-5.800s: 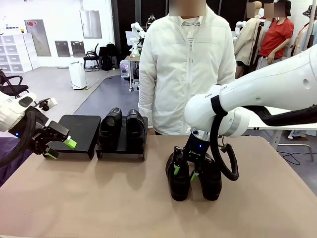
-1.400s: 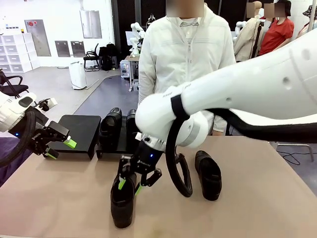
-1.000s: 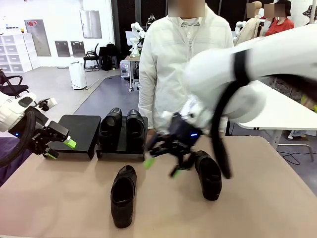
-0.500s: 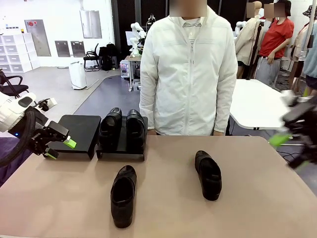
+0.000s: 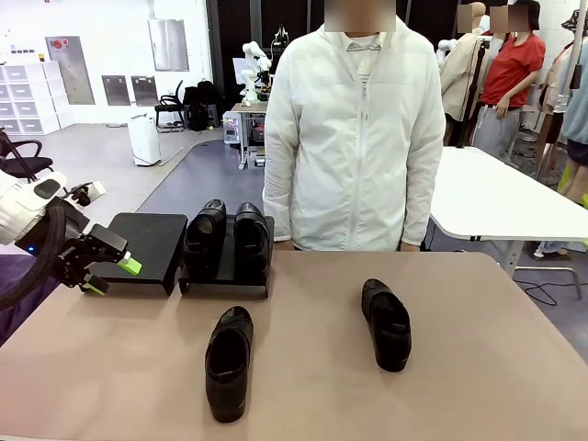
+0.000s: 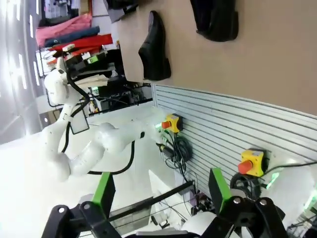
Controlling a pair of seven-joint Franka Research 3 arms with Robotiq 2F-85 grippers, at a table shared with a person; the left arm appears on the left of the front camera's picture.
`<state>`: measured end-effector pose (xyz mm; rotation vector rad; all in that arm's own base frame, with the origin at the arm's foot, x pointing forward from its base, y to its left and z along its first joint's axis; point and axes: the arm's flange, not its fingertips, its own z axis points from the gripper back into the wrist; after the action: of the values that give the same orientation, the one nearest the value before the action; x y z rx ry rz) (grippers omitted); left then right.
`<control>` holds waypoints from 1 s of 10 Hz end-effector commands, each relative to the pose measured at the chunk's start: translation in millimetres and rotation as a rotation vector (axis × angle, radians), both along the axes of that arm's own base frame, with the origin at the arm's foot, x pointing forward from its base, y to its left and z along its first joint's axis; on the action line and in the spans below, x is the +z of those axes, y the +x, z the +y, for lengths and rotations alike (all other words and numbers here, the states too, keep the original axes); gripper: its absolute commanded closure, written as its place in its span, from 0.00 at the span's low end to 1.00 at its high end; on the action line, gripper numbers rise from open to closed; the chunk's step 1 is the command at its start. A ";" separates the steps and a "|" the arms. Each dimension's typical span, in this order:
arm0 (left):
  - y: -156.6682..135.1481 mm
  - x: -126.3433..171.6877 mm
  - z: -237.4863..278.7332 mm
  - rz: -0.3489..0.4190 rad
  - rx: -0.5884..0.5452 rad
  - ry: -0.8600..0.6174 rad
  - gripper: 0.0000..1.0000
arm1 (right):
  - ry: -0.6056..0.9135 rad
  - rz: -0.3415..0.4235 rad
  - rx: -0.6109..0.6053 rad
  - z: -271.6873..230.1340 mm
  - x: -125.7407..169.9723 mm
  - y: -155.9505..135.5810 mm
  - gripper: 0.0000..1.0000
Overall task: Organize the shoes by placing them on the stand.
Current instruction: Pick up one Shoe and place it in the middle of the table, then place the Shoe from the middle of the table onto the Shoes Stand.
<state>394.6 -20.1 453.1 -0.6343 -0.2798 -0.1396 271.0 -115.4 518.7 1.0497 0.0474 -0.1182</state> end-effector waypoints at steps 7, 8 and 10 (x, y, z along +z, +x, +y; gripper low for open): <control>-0.5 0.7 1.3 0.005 -0.001 0.003 0.00 | 0.009 -0.008 0.050 2.4 10.2 -2.0 0.00; -0.5 0.7 1.3 0.005 -0.001 0.003 0.00 | 0.009 -0.008 0.050 2.4 10.2 -2.0 0.00; -0.5 0.7 1.3 0.005 -0.001 0.003 0.00 | 0.009 -0.008 0.050 2.4 10.2 -2.0 0.00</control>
<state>394.6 -20.1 453.1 -0.6343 -0.2798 -0.1396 268.2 -110.6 526.7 1.0487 0.0771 -0.0911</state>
